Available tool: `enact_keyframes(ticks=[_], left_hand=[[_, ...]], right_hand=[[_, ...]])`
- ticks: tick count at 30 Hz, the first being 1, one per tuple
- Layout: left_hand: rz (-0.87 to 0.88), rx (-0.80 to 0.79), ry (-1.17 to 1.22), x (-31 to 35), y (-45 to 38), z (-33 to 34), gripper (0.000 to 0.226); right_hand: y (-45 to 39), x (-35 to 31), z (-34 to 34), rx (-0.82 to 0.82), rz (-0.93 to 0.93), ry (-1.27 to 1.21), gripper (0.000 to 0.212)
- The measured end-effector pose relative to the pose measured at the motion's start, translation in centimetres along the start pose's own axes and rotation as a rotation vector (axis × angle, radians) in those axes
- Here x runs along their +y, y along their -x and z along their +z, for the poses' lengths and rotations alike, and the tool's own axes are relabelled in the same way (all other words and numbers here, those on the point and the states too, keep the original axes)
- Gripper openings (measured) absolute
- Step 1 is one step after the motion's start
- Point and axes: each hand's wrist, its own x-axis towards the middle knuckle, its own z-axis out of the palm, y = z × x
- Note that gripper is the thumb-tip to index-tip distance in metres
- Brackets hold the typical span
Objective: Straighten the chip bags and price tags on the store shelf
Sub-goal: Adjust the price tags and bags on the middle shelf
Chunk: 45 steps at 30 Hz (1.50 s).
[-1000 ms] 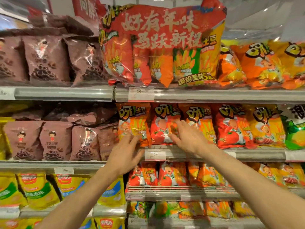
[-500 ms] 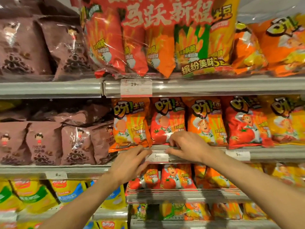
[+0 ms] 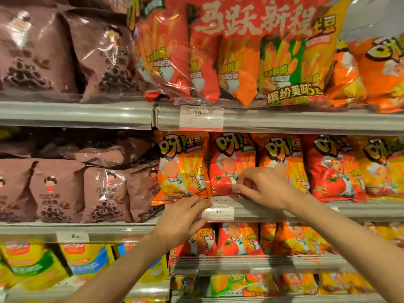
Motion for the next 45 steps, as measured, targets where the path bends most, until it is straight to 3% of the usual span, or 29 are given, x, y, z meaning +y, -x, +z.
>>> enact_keyframes(ticks=[5,8,10,15,20,24,28,32,37,42,45], left_hand=[[-0.027,-0.025,0.024,0.3,0.1,-0.1,0.033],[-0.039,-0.037,0.022,0.5,0.1,-0.3,0.033],[-0.040,-0.037,0.027,0.5,0.1,-0.4,0.033],[-0.049,-0.050,0.045,0.5,0.1,-0.5,0.033],[-0.061,-0.063,0.074,0.5,0.1,-0.5,0.031],[-0.067,-0.071,0.098,0.6,0.1,-0.7,0.030],[-0.069,-0.071,0.117,0.7,0.0,-0.8,0.030],[-0.088,-0.090,0.108,0.7,0.2,-0.8,0.033],[-0.093,-0.097,0.077,1.0,0.3,-0.9,0.033],[-0.084,-0.135,0.062,1.4,0.0,-0.4,0.036],[-0.107,-0.159,0.092,1.6,-0.4,-0.1,0.039]], right_hand=[[-4.4,-1.4,-2.4,0.069,0.145,-0.246,0.017],[-7.1,-4.0,-2.0,0.081,0.167,-0.341,0.041],[-8.4,-5.7,-1.1,0.003,0.214,-0.357,0.057],[-9.9,-7.6,1.1,-0.166,0.275,-0.575,0.066],[-9.5,-7.3,1.1,0.044,0.253,-0.771,0.086],[-9.4,-7.5,1.6,0.058,0.330,-0.776,0.069],[-9.3,-7.8,1.4,0.052,0.315,-0.772,0.082],[-9.0,-7.9,0.8,-0.015,0.323,-0.745,0.070],[-7.8,-6.6,0.3,0.114,0.340,-0.890,0.046],[-4.9,-2.9,-0.3,0.277,0.439,-0.658,0.038],[-2.4,-0.6,-0.4,0.282,0.486,-0.507,0.043]])
